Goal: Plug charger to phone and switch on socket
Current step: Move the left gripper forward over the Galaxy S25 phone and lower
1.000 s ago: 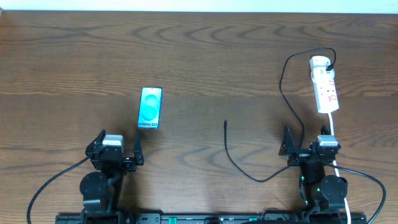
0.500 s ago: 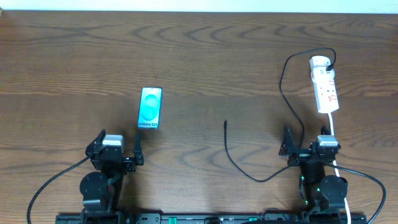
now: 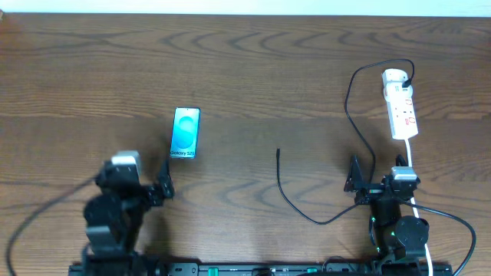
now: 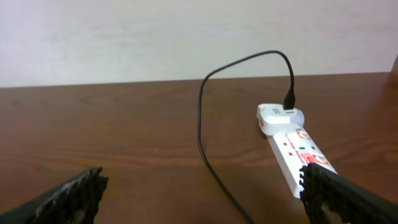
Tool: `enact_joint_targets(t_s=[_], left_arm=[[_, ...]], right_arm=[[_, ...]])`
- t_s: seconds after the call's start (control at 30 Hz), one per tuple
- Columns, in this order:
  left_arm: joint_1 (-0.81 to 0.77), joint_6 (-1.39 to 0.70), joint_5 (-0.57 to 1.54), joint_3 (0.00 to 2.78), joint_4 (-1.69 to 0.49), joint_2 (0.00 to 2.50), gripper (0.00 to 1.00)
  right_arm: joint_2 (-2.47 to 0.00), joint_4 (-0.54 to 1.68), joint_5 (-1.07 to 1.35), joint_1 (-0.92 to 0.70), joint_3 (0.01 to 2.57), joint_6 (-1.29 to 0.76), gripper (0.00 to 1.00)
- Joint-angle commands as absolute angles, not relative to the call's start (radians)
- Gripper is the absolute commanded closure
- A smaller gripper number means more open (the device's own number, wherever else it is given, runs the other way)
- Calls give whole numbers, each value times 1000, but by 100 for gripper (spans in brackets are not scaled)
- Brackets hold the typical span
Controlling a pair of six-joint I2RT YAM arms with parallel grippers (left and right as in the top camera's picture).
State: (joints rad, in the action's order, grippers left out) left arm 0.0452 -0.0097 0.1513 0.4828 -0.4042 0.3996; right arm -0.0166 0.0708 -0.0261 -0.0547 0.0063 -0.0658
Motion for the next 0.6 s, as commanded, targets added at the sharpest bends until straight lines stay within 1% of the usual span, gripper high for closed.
enact_joint_targets(t_s=[0.0,0.1,0.13,0.17,0.3,0.4,0.57], left_arm=[[50,-28,148,722,-466,628,7],[49,-15,159,1000,-646,868,7],[49,17,178,1114,-737,957,7],[49,47,198,1311,-907,1108,7],[49,52,199,1672,-1251,1380,7],[49,46,199,1816,-1398,1506,7],[49,20,199,1835,-1446,1589,7]], right_arm=[[-7,75,-20,-46,5,-54,1],[-7,75,-20,-46,5,-54,1],[-7,75,-20,-46,5,-54,1],[-7,75,-20,-46,5,-54,1],[-7,75,-20,-46,5,-54,1],[-7,75,-20,-46,5,-54,1],[-7,75,-20,-46,5,-54,1]])
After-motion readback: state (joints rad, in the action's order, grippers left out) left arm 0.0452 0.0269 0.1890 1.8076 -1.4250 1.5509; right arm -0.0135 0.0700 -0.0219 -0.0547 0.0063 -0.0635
